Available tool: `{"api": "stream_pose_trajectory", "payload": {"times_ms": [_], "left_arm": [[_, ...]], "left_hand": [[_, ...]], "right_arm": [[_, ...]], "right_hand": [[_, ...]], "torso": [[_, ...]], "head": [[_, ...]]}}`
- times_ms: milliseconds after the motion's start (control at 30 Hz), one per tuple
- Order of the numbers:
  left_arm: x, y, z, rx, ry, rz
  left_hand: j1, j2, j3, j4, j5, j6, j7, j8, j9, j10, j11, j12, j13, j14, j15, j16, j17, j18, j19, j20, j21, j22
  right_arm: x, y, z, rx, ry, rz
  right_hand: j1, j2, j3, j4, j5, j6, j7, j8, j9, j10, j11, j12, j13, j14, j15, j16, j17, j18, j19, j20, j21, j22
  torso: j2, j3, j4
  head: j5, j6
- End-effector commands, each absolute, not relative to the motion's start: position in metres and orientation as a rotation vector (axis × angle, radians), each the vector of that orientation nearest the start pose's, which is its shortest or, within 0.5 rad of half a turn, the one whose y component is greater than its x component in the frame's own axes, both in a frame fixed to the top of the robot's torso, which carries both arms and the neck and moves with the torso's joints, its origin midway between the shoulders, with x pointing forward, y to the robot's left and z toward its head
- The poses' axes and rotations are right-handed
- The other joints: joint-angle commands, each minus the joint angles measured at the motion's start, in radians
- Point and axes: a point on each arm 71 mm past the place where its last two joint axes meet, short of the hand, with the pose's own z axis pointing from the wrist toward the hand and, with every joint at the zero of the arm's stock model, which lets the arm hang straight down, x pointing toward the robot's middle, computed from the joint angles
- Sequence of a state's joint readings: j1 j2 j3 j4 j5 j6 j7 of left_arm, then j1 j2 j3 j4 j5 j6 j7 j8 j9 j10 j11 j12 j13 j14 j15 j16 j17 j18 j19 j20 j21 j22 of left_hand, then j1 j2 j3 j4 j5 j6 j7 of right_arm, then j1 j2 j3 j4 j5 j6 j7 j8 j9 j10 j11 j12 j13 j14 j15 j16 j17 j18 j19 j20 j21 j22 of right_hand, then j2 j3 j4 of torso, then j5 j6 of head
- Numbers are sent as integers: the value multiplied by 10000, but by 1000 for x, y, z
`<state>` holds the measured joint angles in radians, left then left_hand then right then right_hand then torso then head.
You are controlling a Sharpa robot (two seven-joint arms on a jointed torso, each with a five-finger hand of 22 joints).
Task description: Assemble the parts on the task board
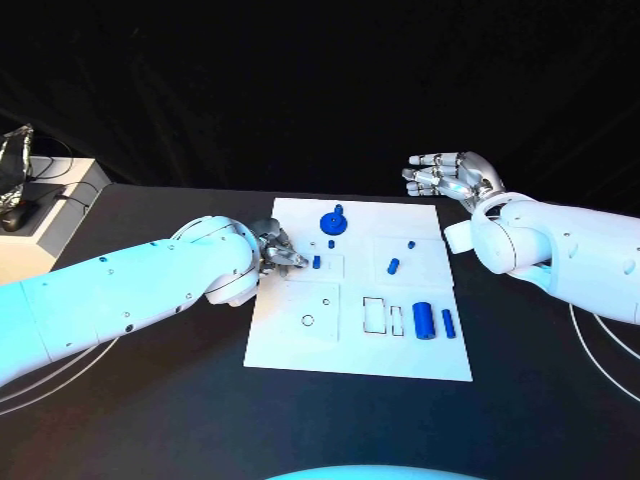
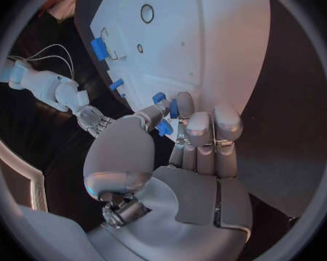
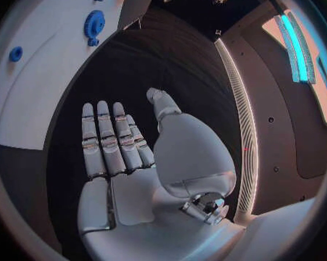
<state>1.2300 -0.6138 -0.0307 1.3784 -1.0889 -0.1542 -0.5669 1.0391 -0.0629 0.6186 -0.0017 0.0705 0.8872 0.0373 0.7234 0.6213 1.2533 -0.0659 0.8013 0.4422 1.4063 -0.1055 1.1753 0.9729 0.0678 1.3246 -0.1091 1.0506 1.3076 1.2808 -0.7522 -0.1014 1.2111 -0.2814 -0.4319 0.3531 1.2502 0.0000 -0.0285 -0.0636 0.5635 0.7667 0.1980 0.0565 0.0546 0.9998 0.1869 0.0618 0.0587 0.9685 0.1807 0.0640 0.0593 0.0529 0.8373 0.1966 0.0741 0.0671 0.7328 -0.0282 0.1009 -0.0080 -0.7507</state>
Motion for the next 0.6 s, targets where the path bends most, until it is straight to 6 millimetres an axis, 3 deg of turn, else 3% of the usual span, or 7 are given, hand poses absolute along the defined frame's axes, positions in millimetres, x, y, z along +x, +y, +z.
{"api": "stream_pose_trajectory", "payload": {"times_ms": [33,600], "left_arm": [[514,147,-204,-3081,20605,-4266],[518,152,-207,-2690,20772,-3390]], "left_hand": [[62,-44,753,-801,42,516,-439,51,-1,115,-6,48,-5,91,-21,48,29,-112,81,-12,73,964],[32,-48,650,-891,206,694,-497,75,-138,297,-40,-2,-79,106,-37,206,116,-160,234,-34,440,1094]], "right_arm": [[549,-263,-169,8181,13604,11539],[549,-264,-169,8187,13603,11536]], "right_hand": [[-116,24,-28,-52,51,23,354,-45,-8,24,17,-32,-11,-42,-7,-56,-11,69,-103,-4,-51,-6],[-116,24,-28,-52,51,23,354,-45,-8,24,17,-32,-11,-42,-7,-56,-11,69,-103,-4,-51,-6]], "torso": [[3,3,-4],[-1,11,7]], "head": [[12,-14],[11,-60]]}}
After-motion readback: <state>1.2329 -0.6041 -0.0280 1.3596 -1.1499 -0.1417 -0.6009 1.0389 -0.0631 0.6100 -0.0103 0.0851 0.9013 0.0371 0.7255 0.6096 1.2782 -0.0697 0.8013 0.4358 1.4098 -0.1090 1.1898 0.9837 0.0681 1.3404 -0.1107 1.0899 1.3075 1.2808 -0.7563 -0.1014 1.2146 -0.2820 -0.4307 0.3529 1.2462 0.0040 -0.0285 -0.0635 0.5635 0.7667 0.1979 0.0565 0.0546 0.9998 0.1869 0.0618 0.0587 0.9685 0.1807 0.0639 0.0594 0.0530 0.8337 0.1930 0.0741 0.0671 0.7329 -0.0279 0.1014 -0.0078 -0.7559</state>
